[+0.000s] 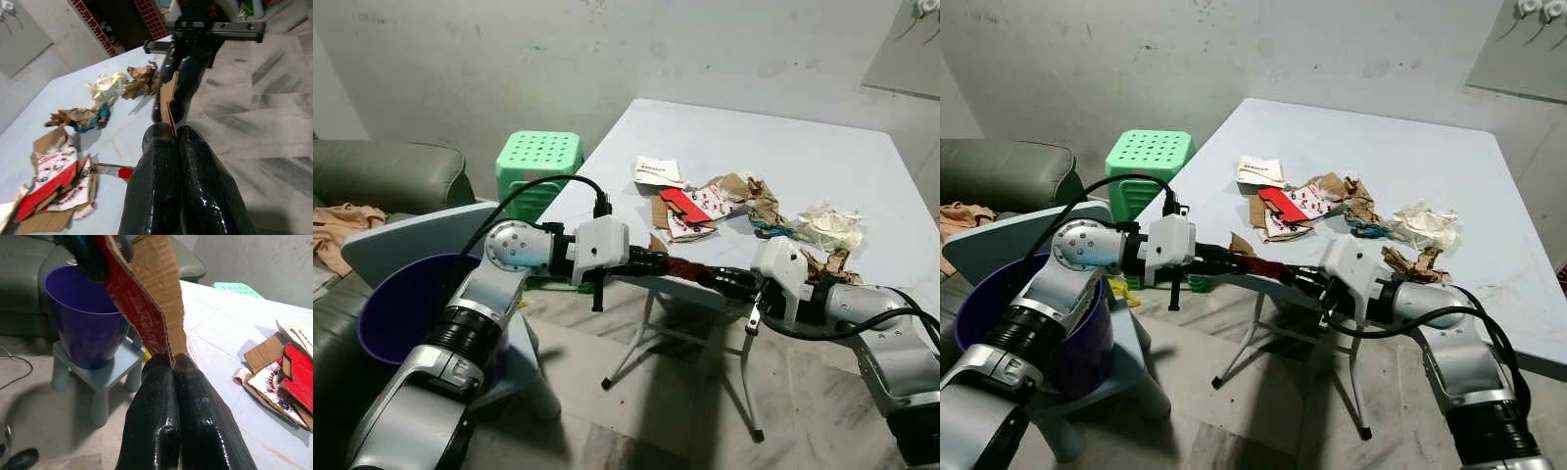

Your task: Picking trash to rubbish bin

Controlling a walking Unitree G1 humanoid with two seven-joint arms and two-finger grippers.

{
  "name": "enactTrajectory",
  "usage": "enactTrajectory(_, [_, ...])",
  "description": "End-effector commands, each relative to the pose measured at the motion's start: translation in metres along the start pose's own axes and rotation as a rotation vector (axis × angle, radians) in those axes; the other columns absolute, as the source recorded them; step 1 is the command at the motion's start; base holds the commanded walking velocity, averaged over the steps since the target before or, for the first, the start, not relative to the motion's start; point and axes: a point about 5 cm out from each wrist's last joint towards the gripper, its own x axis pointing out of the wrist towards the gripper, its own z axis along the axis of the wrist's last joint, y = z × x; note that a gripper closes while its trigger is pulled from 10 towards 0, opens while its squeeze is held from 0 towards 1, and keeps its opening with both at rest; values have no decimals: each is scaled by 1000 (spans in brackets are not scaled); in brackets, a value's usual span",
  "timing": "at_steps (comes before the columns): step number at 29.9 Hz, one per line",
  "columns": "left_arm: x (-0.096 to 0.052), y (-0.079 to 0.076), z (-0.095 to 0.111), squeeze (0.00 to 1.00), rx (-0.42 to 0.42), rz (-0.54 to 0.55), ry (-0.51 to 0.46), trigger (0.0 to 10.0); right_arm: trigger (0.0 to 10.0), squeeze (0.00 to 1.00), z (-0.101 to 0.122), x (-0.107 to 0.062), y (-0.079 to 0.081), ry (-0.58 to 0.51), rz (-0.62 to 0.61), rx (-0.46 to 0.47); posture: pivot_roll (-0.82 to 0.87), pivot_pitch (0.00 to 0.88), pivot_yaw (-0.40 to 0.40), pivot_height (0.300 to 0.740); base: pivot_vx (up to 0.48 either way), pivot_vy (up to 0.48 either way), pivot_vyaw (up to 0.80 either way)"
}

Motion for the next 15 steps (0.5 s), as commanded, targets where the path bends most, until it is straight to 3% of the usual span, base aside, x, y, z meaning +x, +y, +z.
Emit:
enactTrajectory(1, [-1, -1, 0, 0, -5, -27, 13, 0, 10000, 0, 15, -2, -7, -44, -1, -21, 10, 42, -6, 740, 0, 0, 0])
enactTrajectory(15, [-7, 10, 3, 0, -2, -8, 34, 0, 10000, 0, 17, -1, -7, -59, -9, 7, 32, 73, -1, 740, 0, 0, 0])
